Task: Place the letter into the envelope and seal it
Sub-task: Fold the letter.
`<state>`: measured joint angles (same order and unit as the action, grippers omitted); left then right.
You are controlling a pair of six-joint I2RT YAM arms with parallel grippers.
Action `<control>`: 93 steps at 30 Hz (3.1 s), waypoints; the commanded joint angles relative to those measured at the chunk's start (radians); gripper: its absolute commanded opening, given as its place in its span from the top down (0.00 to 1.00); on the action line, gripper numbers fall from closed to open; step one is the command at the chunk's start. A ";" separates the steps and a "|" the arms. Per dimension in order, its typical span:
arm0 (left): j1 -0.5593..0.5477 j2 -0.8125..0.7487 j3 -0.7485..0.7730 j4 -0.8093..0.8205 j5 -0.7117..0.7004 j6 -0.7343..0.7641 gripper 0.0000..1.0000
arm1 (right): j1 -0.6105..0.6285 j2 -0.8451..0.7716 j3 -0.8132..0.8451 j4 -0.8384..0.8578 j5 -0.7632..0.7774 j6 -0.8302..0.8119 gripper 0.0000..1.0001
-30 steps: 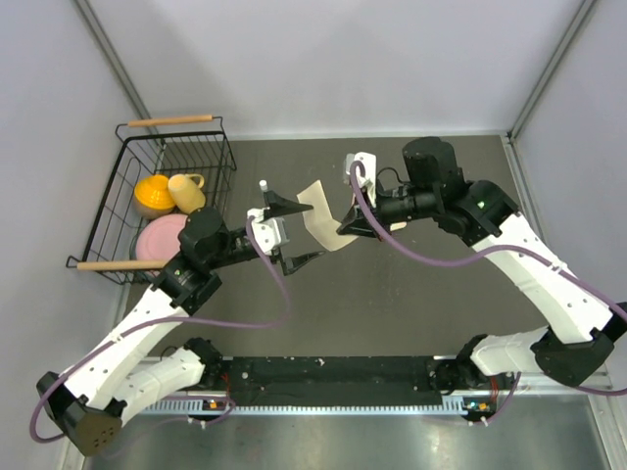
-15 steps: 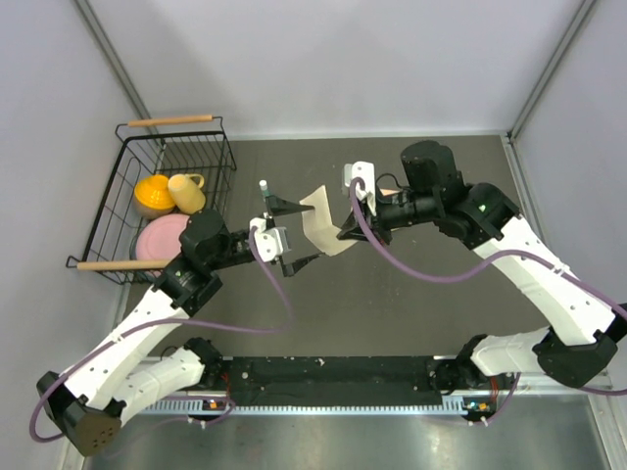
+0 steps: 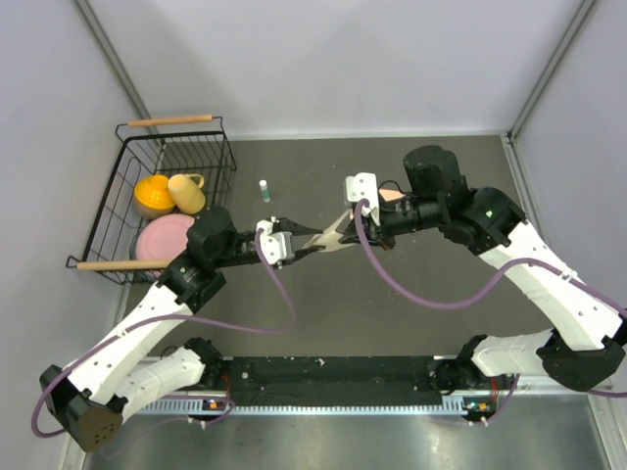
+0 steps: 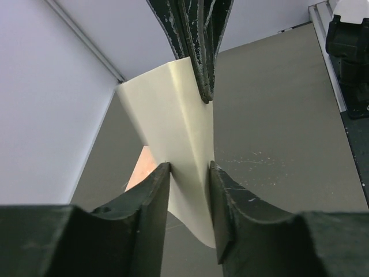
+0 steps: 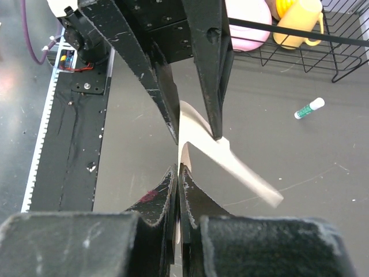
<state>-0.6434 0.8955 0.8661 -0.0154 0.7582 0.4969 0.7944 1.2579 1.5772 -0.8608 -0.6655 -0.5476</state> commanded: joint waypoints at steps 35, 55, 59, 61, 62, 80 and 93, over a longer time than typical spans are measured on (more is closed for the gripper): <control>-0.004 0.048 0.119 -0.156 0.112 -0.063 1.00 | 0.065 0.063 0.116 -0.007 -0.031 0.069 0.48; -0.001 0.031 0.117 -0.228 0.084 -0.066 0.83 | 0.054 0.020 0.056 -0.012 0.107 0.046 1.00; -0.001 0.026 0.113 -0.167 0.073 -0.147 0.53 | 0.048 0.023 0.061 -0.011 0.093 0.054 1.00; -0.001 0.034 0.119 -0.112 0.090 -0.178 0.52 | 0.048 0.026 0.063 -0.011 0.084 0.060 1.00; -0.001 0.040 0.131 -0.085 0.093 -0.214 0.52 | 0.048 0.032 0.066 -0.011 0.077 0.064 1.00; -0.002 0.080 0.123 -0.052 0.121 -0.282 1.00 | 0.040 0.005 0.058 -0.021 0.101 0.097 0.83; -0.002 0.123 0.160 -0.061 0.151 -0.256 1.00 | 0.040 0.002 0.038 -0.046 0.107 0.063 1.00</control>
<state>-0.6434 1.0111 0.9947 -0.1158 0.8860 0.2348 0.8410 1.2896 1.6207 -0.9054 -0.5610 -0.4721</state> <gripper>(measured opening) 0.009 0.017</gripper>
